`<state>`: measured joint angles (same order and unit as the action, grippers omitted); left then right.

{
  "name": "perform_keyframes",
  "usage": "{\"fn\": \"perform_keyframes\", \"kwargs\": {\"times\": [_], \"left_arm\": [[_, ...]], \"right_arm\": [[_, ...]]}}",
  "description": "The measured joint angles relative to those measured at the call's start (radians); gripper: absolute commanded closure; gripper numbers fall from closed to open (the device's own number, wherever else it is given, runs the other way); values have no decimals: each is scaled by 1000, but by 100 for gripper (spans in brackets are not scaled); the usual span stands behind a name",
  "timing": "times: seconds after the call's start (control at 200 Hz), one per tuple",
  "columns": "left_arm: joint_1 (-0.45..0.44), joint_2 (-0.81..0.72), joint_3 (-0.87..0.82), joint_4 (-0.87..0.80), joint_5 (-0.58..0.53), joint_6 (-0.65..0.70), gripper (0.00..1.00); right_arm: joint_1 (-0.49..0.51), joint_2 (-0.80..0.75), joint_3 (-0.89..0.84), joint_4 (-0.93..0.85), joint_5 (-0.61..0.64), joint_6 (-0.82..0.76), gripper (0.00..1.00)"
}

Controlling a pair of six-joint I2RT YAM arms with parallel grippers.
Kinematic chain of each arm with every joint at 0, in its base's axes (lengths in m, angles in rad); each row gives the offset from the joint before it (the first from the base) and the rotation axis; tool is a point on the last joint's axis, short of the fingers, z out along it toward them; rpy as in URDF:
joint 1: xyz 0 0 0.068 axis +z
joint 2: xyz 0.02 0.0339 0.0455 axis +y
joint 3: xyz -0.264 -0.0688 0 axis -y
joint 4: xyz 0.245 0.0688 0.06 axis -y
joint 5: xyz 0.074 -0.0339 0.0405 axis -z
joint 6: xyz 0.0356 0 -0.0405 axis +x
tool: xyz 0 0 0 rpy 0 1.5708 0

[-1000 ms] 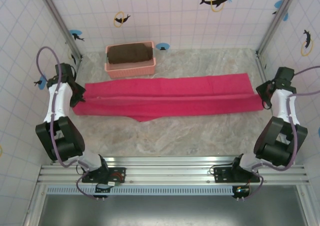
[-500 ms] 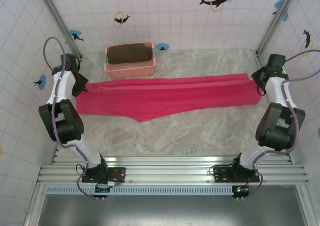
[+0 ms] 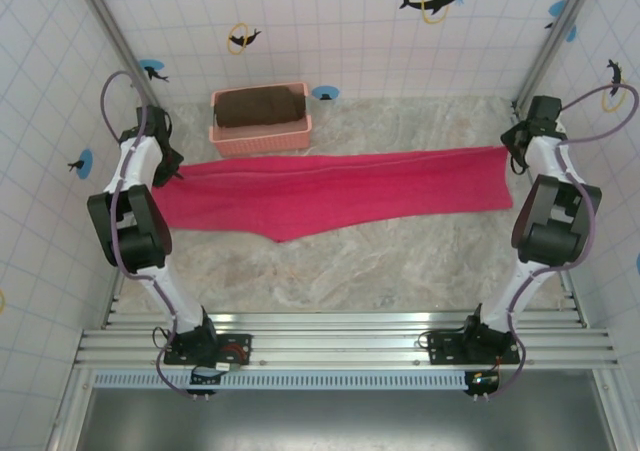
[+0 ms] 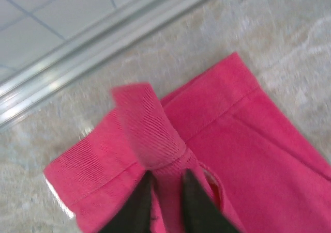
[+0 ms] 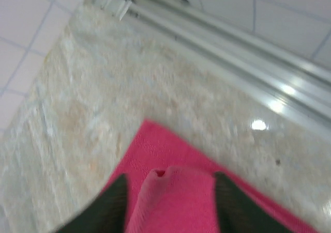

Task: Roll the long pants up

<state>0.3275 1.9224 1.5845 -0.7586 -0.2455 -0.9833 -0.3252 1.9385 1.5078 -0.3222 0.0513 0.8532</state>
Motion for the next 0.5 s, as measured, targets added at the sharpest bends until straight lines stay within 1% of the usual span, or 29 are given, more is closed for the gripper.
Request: {"fn": "perform_keyframes", "kwargs": {"times": [0.02, 0.035, 0.055, 0.065, 0.075, 0.245, 0.365, 0.5], "left_arm": [[0, 6, 1, 10, -9, -3, 27], [0, 10, 2, 18, -15, -6, 17], [1, 17, 5, 29, -26, -10, 12], [0, 20, 6, 34, -29, -12, 5], [0, 25, 8, 37, -35, -14, 3], [-7, 89, 77, 77, -67, -37, 3], [-10, 95, 108, 80, -82, -35, 3], [-10, 95, 146, 81, -90, -4, 3]], "right_arm": [[-3, 10, 9, 10, 6, -2, 9], [-5, 16, 14, 17, 8, -2, 9], [-7, 24, 19, 24, 11, -4, 8], [-8, 27, 22, 28, 13, -7, 8], [-8, 31, 25, 31, 14, -7, 8], [-12, 53, 42, 47, 20, -21, 7], [-6, 53, 42, 40, 11, -34, 9], [3, 53, 42, 1, -8, -62, 10]]}}
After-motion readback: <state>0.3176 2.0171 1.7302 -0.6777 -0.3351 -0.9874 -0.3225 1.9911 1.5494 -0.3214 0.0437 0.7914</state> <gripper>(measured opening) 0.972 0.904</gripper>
